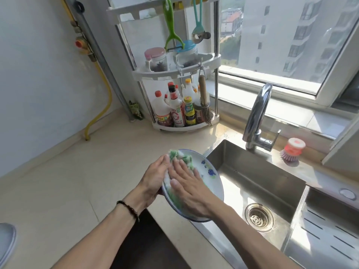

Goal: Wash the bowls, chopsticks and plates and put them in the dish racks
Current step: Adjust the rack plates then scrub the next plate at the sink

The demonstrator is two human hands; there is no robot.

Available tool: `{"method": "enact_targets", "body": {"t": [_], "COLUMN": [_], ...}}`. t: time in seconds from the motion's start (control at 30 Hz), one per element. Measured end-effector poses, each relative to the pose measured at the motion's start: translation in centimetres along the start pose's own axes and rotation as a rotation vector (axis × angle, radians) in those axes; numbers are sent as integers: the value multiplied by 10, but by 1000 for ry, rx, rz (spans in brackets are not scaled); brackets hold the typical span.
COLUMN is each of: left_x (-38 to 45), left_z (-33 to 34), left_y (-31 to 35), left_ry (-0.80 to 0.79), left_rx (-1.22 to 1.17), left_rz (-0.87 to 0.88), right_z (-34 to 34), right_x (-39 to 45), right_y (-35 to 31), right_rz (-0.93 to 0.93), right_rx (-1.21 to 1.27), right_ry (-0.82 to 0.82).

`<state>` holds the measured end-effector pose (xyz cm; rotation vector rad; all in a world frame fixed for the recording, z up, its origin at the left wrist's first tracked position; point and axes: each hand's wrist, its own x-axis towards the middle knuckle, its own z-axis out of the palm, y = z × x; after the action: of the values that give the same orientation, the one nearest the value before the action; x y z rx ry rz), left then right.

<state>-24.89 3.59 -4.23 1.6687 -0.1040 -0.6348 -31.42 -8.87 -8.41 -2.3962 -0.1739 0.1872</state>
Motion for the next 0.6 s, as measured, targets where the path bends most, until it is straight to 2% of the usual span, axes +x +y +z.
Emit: {"method": "enact_targets", "body": {"t": [0.1,0.27,0.37,0.5,0.53,0.6], "left_x": [-1,6,4,6,6,4], "left_z": [1,-1,3,-1,-2,0], "left_y": [-1,5,8,18,20,21], "left_ry": [-2,-16,10,26,18,8], "left_rx": [56,78,126,101,111,149], "left_rz": [25,38,59,75,76,84], "right_z": [-3,-1,-5,4,1,-8], "right_x": [5,-2,8,-3,-2,8], "right_y": [8,3,10,-8,-3,2], "right_rz": [150,-33,123,-104,-103,46], "right_rx": [-42,83,92,188,181,160], "right_ry": [112,-1,136,54,58,120]}}
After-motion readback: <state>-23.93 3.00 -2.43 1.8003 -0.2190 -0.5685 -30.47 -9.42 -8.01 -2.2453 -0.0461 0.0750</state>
